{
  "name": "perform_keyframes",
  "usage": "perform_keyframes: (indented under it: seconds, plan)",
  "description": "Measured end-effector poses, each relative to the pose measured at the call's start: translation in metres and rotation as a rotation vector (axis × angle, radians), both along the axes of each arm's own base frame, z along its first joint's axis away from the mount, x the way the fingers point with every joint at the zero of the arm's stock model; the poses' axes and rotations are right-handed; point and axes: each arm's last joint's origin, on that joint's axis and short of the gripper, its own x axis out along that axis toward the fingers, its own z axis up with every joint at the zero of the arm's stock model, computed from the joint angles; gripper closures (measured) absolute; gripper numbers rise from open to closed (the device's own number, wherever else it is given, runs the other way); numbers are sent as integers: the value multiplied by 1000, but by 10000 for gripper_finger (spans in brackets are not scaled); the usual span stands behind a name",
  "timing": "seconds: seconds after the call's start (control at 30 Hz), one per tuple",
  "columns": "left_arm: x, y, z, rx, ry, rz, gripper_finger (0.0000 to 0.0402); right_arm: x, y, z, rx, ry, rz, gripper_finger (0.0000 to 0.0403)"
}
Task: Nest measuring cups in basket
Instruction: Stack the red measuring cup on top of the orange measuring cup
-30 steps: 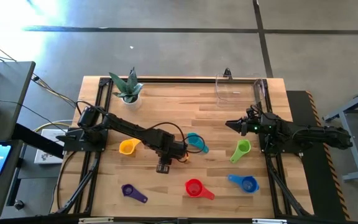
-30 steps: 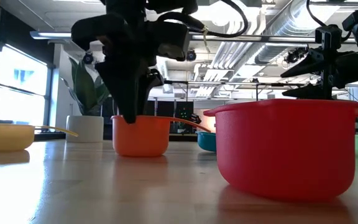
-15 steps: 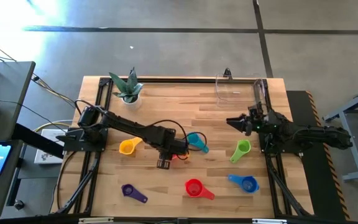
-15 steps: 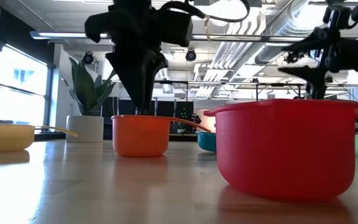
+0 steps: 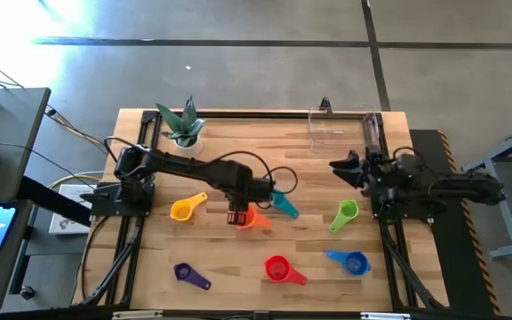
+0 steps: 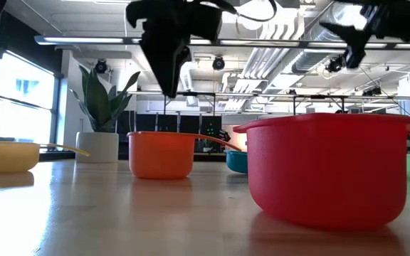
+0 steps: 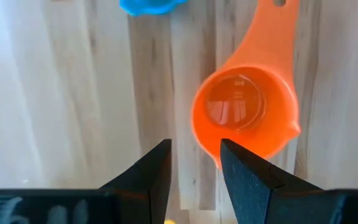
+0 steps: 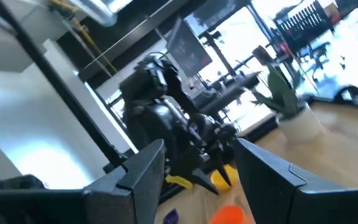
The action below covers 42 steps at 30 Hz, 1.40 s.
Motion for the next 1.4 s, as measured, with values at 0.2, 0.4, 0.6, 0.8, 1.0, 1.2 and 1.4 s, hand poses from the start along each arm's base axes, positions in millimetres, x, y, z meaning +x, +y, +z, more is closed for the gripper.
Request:
perform_keyframes:
  seconds: [0.2,0.4,0.6,0.8,1.0,1.2,1.4]
  plan:
    - [-9,4,29,23,-76,13,273,9,5,39,-110,106,21,215]
    - [-32,6,69,68,-208,80,273,28,9,54,-105,290,42,215]
    - [-60,7,104,62,-324,148,273,54,22,50,-43,390,118,215]
    - [-90,-9,127,114,-370,122,273,78,41,32,73,499,134,215]
    - [-111,-25,137,127,-400,105,273,100,63,17,151,526,166,215]
    - [-133,-35,124,120,-393,103,273,116,84,5,225,509,191,215]
    - [-157,-39,103,91,-398,113,273,131,99,9,254,457,164,215]
